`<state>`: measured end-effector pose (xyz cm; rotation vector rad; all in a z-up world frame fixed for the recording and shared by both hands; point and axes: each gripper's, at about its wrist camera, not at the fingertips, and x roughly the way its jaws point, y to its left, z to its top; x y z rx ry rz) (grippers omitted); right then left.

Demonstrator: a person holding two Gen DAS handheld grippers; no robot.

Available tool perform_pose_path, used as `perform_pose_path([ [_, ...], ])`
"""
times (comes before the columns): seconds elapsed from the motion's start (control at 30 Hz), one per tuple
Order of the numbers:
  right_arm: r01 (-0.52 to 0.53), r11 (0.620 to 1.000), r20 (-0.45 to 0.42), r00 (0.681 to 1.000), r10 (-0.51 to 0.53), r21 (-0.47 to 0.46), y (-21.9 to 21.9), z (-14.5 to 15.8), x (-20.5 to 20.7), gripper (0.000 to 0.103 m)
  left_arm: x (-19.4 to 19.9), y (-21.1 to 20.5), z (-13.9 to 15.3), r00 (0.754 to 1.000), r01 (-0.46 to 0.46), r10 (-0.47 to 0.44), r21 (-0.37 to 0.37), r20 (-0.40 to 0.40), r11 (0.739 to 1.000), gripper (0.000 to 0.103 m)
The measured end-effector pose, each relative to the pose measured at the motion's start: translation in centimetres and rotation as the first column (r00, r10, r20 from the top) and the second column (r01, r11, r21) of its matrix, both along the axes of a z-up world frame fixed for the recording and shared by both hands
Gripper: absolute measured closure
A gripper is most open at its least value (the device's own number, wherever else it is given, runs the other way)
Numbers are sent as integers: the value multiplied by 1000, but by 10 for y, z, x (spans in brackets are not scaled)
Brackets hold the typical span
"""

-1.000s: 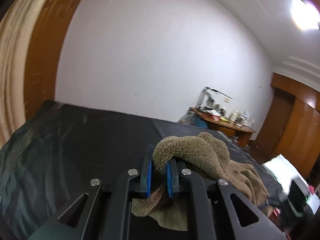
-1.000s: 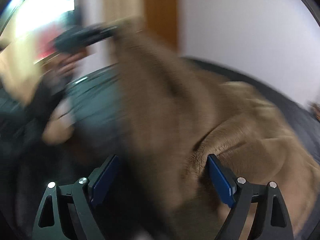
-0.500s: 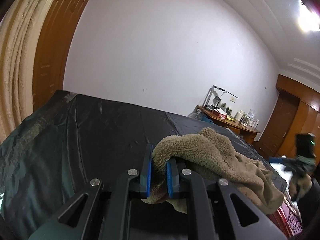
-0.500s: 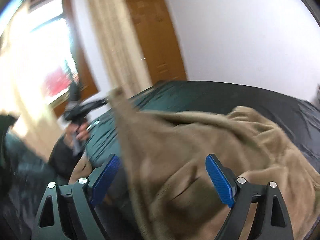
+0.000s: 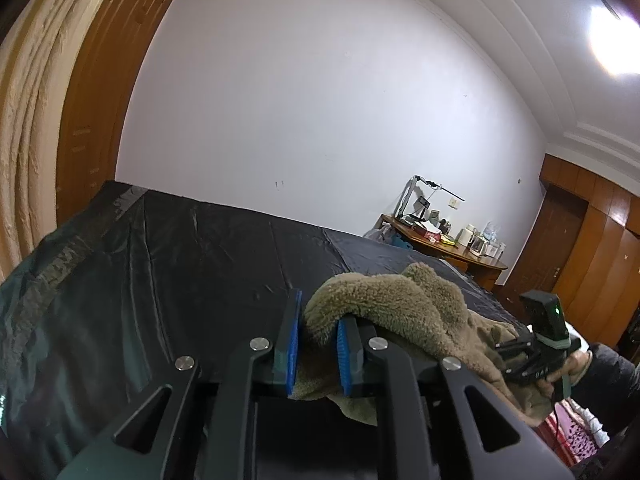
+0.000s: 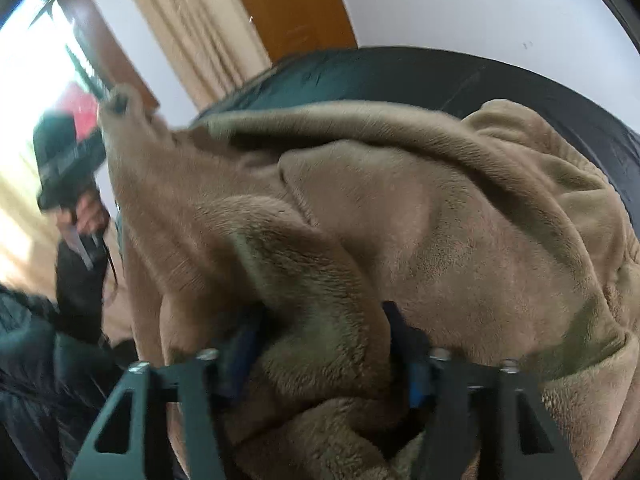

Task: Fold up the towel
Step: 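Raise the blanket high with both grippers, shaking it out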

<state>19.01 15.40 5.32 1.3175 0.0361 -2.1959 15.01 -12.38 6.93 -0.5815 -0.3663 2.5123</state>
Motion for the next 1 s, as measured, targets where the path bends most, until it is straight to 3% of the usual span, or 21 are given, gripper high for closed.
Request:
perform_pose_path([
  [0.03,-7,1000,3,1000,7,-11,-2,0,2,69,-3,0,-2,1000,-1,1,6,7,1000,83],
  [0.2,6,1000,-42,999,-6,4,-10,4,17,80,-5,6,-4,999,18,-18,13,26,1000,83],
  [0.3,85,995,-169,983,-75,56,-8,25,29,87,-2,21,-3,998,58,-58,5,21,998,83],
  [0.33,137,982,-263,960,-100,128,-9,37,36,87,-1,25,-3,997,72,-72,3,19,997,83],
  [0.4,249,932,-456,883,-107,263,-12,59,50,87,1,35,-3,995,98,-98,-3,16,995,83],
  [0.5,483,799,-732,676,-81,358,-16,93,75,87,5,50,-2,990,138,-138,-11,12,990,83],
  [0.57,645,695,-879,475,-41,316,-19,116,95,87,7,59,-1,986,165,-165,-16,9,986,82],
  [0.6,691,664,-914,404,-25,287,-19,124,102,87,8,64,-1,984,178,-178,-19,7,984,82],
  [0.63,749,620,-954,299,-3,233,-21,132,111,87,11,71,-3,981,192,-192,-34,7,981,82],
  [0.67,786,590,-975,220,16,187,-22,138,117,87,15,79,-6,979,206,-206,-55,8,977,82],
  [0.7,808,569,-986,162,29,150,-22,141,122,87,19,87,-9,975,220,-220,-75,9,973,82],
  [0.77,836,542,-996,72,43,84,-23,145,128,87,27,103,-16,969,248,-248,-116,12,962,82],
  [0.8,840,538,-998,48,45,65,-23,145,130,87,30,111,-19,965,261,-262,-137,14,956,81],
  [0.87,842,538,-999,25,45,45,-20,141,129,87,38,127,-26,957,288,-289,-177,19,941,71],
  [0.93,850,524,-998,15,53,41,-15,136,128,87,46,144,-32,948,314,-316,-217,25,924,46],
  [1.0,855,518,-999,12,43,33,-15,133,128,87,54,160,-39,939,339,-342,-257,32,905,34],
])
